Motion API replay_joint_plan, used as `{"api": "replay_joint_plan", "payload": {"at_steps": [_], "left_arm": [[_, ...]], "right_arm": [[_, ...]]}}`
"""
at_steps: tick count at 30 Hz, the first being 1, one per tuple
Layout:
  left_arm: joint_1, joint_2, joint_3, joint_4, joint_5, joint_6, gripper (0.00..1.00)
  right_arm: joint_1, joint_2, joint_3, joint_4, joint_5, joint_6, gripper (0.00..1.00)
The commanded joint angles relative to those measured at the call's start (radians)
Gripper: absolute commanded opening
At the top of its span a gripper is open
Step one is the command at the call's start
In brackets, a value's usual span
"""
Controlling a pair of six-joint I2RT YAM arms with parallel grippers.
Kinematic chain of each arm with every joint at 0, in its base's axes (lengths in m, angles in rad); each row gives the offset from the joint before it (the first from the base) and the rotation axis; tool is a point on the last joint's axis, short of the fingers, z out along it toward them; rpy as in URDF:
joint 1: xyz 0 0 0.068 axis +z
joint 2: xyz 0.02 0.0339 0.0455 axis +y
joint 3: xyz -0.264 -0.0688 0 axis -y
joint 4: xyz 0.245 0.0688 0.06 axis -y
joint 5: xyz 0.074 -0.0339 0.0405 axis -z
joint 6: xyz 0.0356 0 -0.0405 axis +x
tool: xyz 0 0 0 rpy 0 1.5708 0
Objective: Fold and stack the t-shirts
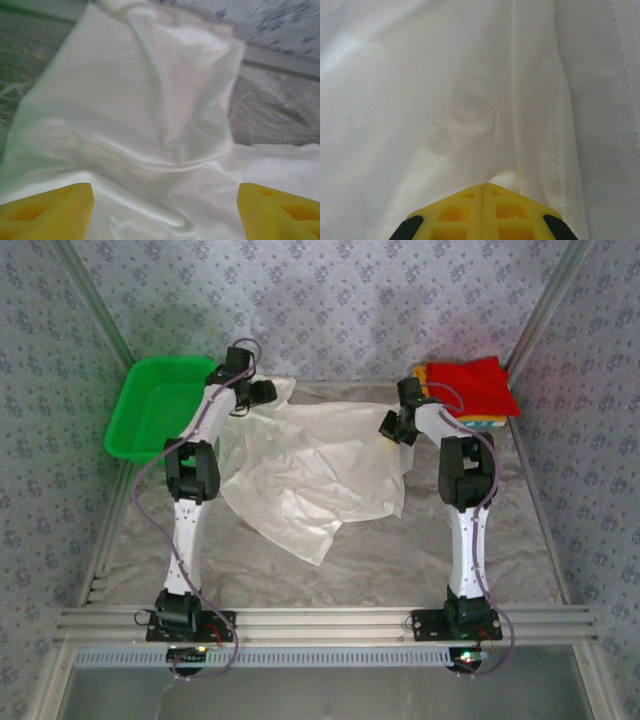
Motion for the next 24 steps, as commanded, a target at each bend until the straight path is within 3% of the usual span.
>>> {"api": "replay_joint_plan", "payload": {"at_steps": [1, 3, 6, 11, 15, 19, 24], "left_arm": [[-0.004, -0.343, -0.3, 0.152, 0.064, -0.019, 0.77], [-0.008, -0.546, -0.573, 0.284, 0.061, -0.072, 0.79], [-0.061, -0.812, -0.873, 0.314, -0.006, -0.109, 0.8], [-0.356, -1.083, -1.207, 0.281, -0.065, -0.054, 0.74], [-0.646, -1.101, -1.331, 0.277, -0.031, -0.02, 0.67], [-0.898, -0.969, -1.301, 0.173, -0.153, -0.029, 0.7], [-1.022, -0.765, -1.205, 0.03, -0.277, -0.055, 0.76]], "right_arm": [[0.022, -0.15, -0.005, -0.021, -0.044, -0.002, 0.0], [0.039, -0.24, -0.053, -0.036, -0.041, -0.032, 0.0], [0.052, -0.418, -0.213, -0.011, -0.022, -0.067, 0.08], [0.002, -0.732, -0.619, 0.113, -0.019, -0.052, 0.25], [-0.077, -0.843, -0.817, 0.11, -0.056, -0.063, 0.26], [-0.106, -0.85, -0.867, 0.117, -0.059, -0.079, 0.26], [-0.105, -0.828, -0.871, 0.168, -0.095, -0.075, 0.27]]}}
